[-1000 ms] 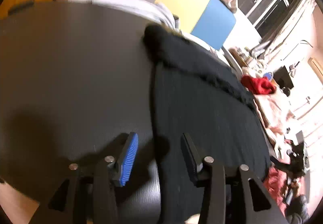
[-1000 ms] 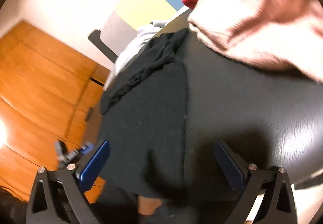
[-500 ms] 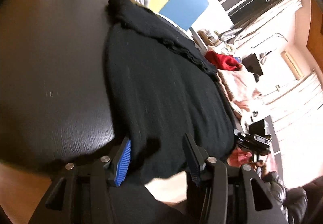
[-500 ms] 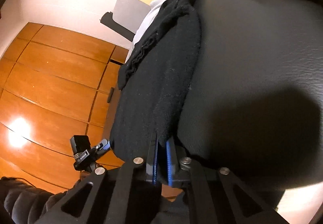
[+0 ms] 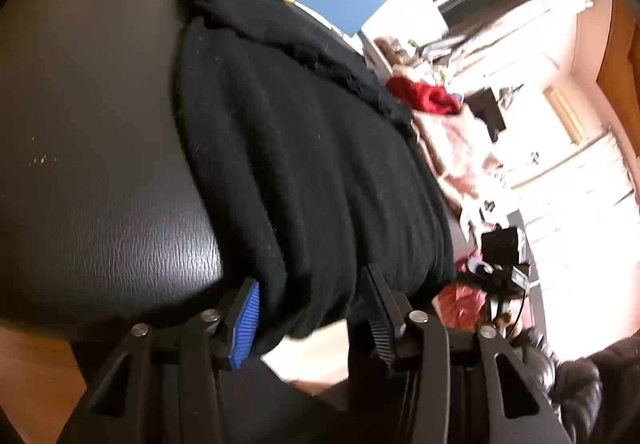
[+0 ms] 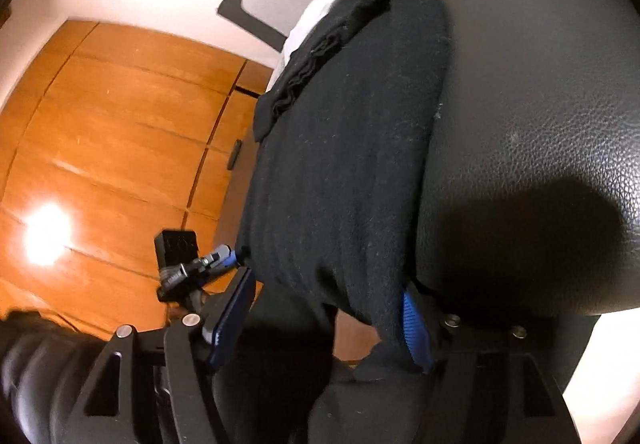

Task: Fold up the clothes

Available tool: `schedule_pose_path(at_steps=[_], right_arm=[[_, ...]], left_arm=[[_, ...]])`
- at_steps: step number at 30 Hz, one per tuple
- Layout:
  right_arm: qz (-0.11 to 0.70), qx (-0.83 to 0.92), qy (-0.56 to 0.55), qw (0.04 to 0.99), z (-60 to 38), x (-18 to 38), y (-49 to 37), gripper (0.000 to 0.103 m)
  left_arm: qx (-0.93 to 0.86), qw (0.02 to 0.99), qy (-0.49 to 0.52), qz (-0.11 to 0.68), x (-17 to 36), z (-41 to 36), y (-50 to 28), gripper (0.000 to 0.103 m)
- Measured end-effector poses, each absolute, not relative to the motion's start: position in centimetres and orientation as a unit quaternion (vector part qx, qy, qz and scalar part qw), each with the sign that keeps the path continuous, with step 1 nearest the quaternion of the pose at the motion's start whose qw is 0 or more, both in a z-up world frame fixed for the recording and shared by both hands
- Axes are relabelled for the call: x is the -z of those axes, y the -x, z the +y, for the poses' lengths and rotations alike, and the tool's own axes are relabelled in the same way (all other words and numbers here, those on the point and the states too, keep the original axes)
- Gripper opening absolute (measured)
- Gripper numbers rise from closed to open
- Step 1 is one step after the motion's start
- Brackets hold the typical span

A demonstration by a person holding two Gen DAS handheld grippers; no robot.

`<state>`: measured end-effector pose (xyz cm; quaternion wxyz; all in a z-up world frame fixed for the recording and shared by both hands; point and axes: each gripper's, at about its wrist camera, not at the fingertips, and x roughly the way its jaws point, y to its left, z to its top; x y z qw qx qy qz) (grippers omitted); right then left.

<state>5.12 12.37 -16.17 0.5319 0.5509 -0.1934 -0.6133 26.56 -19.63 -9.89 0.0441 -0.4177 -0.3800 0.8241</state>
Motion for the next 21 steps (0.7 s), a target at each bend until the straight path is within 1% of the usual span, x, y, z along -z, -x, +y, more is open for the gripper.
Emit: schedule_pose_path(at_steps=[1,2,3,5,6,8,10,12,15,17,21], right_arm=[[-0.186,0.620,-0.552,0.526,12.9,16.2,-5.2,0.051],[-0.181,0.628,-0.554,0.516,13.2,16.4,-5.2,0.035],[-0.176,0.636,-0.555,0.506,13.6,16.6,-5.1,0.022],[-0.173,0.644,-0.556,0.496,13.7,17.0,-5.2,0.013],[-0.174,0.643,-0.558,0.494,13.5,17.3,-5.1,0.011],[-0.162,0.646,-0.560,0.493,12.9,17.3,-5.1,0.008],[-0.135,0.654,-0.558,0.492,12.4,16.6,-5.2,0.008],[-0.130,0.656,-0.555,0.494,12.2,16.0,-5.2,0.008],[-0.161,0.641,-0.547,0.513,11.6,15.3,-4.9,0.008],[-0.183,0.630,-0.539,0.528,11.3,14.7,-4.7,0.008],[-0.225,0.617,-0.515,0.550,10.8,12.8,-3.4,0.008]], left_arm=[[-0.818,0.048,0.432,-0.376,10.1,-19.2,-26.7,0.044],[-0.810,0.052,0.451,-0.370,10.6,-18.7,-26.7,0.044],[-0.803,0.055,0.471,-0.361,11.1,-18.2,-26.5,0.044],[-0.786,0.049,0.519,-0.334,12.5,-16.9,-25.4,0.044],[-0.781,0.050,0.533,-0.321,13.0,-16.2,-24.8,0.040],[-0.788,0.061,0.532,-0.302,12.9,-15.2,-24.0,0.010],[-0.802,0.071,0.519,-0.288,12.1,-15.1,-23.8,0.008],[-0.807,0.084,0.497,-0.307,11.2,-16.2,-24.0,0.007],[-0.814,0.107,0.457,-0.342,9.7,-18.1,-24.4,0.006],[-0.819,0.129,0.407,-0.384,8.0,-20.2,-24.9,0.006],[-0.830,0.164,0.322,-0.425,4.8,-23.4,-24.6,0.006]])
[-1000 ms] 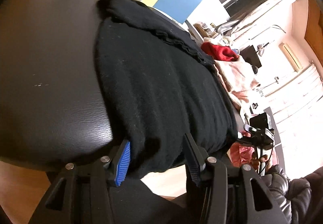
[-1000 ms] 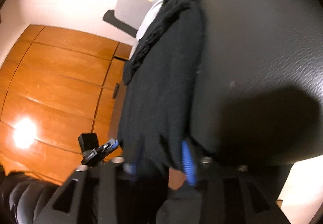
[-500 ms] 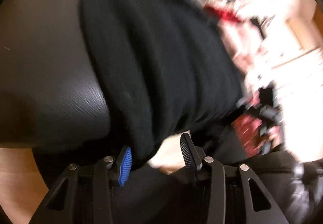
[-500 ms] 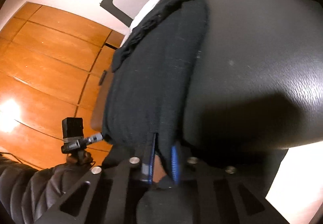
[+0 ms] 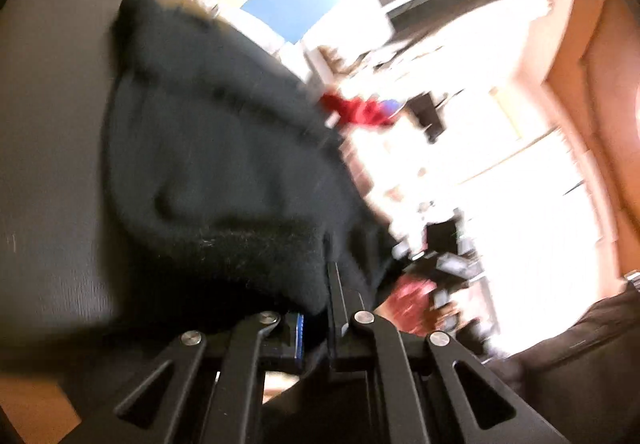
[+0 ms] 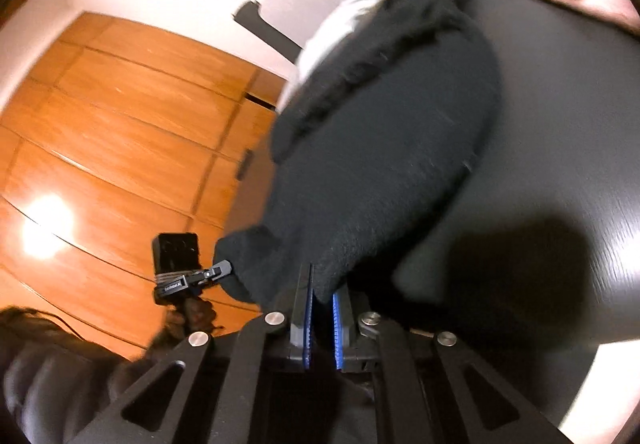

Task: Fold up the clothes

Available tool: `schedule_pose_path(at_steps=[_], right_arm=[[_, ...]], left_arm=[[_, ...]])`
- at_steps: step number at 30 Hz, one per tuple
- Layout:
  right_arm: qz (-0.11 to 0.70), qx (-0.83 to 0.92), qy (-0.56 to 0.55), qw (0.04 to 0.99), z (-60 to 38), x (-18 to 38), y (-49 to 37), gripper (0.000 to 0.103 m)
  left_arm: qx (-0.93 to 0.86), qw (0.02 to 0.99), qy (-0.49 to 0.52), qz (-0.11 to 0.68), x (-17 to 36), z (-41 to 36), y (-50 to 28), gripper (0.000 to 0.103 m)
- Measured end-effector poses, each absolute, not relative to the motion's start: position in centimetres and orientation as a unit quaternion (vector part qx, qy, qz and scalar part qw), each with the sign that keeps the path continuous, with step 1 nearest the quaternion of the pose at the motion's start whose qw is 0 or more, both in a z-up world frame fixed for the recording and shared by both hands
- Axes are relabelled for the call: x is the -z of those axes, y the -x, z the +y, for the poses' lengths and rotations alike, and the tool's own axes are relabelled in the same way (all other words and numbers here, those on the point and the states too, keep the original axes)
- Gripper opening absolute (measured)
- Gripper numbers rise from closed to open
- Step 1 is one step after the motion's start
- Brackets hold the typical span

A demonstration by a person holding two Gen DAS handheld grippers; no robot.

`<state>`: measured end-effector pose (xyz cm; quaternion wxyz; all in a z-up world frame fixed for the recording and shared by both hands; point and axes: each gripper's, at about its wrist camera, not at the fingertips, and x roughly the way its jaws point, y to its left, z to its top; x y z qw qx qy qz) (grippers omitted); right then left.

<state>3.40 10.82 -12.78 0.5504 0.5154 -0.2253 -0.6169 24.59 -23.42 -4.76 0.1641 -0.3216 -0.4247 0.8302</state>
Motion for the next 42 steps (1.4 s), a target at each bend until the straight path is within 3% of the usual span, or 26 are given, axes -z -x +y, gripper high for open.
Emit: schedule_pose_path(at_steps=[6,10,16,18,23,25,26,30,37,42], right_arm=[[-0.283,0.618,-0.466,0.567,9.1,8.9,1.1,0.008],[-0.305,0.656,-0.448,0.526,6.4,8.2,7.9,0.008],[-0.317,0.677,-0.521,0.412,2.0,13.6,16.9,0.013],[-0.311,0.678,-0.527,0.407,1.9,14.9,16.8,0.005],[-0.335,0.655,-0.525,0.428,3.9,16.4,14.9,0.005],[-0.360,0.634,-0.527,0.437,4.7,16.7,14.1,0.010],[-0.368,0.629,-0.524,0.441,4.7,16.4,13.7,0.016],[-0.383,0.628,-0.493,0.465,6.4,14.1,11.3,0.072],[-0.300,0.645,-0.508,0.485,5.0,12.0,7.2,0.074],[-0.242,0.668,-0.516,0.478,2.4,12.7,6.1,0.074]], left_arm=[[-0.846,0.193,0.229,-0.441,1.6,-28.1,-19.2,0.006],[-0.833,0.159,0.193,-0.493,3.4,-33.5,-12.3,0.006],[-0.762,0.028,0.316,-0.564,13.2,-38.5,-5.1,0.005],[-0.764,0.032,0.315,-0.562,14.2,-38.6,-5.5,0.005],[-0.766,0.021,0.332,-0.550,13.6,-38.4,-6.5,0.006],[-0.766,0.025,0.327,-0.554,13.1,-38.2,-6.9,0.007],[-0.765,0.029,0.319,-0.559,12.7,-38.0,-7.5,0.014],[-0.780,0.038,0.294,-0.551,10.3,-37.1,-9.5,0.028],[-0.812,0.018,0.323,-0.485,8.8,-34.3,-12.9,0.032],[-0.811,0.007,0.332,-0.481,9.7,-34.0,-13.8,0.037]])
